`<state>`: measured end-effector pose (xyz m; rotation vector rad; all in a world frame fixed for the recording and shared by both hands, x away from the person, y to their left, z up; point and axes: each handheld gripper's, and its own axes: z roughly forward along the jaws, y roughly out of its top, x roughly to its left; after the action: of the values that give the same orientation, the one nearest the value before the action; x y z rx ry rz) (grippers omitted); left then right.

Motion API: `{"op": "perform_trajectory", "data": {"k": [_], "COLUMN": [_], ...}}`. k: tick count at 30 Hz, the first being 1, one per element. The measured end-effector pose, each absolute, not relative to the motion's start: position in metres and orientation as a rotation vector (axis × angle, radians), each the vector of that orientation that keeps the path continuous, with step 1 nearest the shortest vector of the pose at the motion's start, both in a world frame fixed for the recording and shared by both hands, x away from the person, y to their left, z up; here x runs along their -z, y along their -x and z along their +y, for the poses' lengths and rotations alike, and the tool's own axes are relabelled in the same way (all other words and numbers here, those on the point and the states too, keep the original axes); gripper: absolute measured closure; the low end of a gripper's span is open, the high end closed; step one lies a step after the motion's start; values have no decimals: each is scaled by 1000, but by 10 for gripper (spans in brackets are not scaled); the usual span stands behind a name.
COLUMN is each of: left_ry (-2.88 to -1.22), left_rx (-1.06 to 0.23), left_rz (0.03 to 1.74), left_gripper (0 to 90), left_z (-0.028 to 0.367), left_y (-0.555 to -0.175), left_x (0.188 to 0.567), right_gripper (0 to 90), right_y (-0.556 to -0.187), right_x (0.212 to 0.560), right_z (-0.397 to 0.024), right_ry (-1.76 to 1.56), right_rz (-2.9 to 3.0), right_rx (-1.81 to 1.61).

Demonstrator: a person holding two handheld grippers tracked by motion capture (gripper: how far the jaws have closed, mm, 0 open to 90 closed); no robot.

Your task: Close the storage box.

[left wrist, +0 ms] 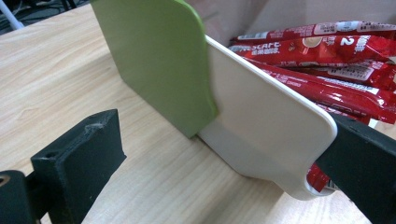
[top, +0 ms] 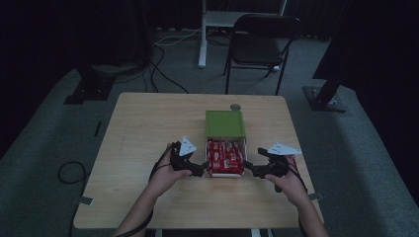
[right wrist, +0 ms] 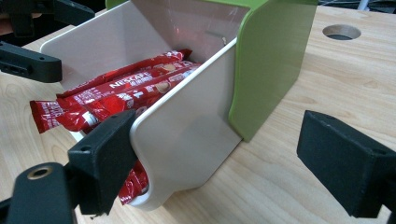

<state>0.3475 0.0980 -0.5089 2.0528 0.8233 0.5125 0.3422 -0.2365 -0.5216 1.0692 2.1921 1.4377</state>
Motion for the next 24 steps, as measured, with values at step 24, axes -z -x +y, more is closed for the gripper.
{"op": "perform_trajectory", "data": {"k": [24], "left_ry": [-2021], "left_rx": [-515], "left_rz": [872], "left_gripper": [30], "left_z": [97], "left_y": [-373], "left_x": [507], "right_gripper": [125], "right_y": [-369], "right_x": [517], "right_z": [-230], "right_ry": [-1135], "right_rz": [2118], "right_rx": [-1416]}}
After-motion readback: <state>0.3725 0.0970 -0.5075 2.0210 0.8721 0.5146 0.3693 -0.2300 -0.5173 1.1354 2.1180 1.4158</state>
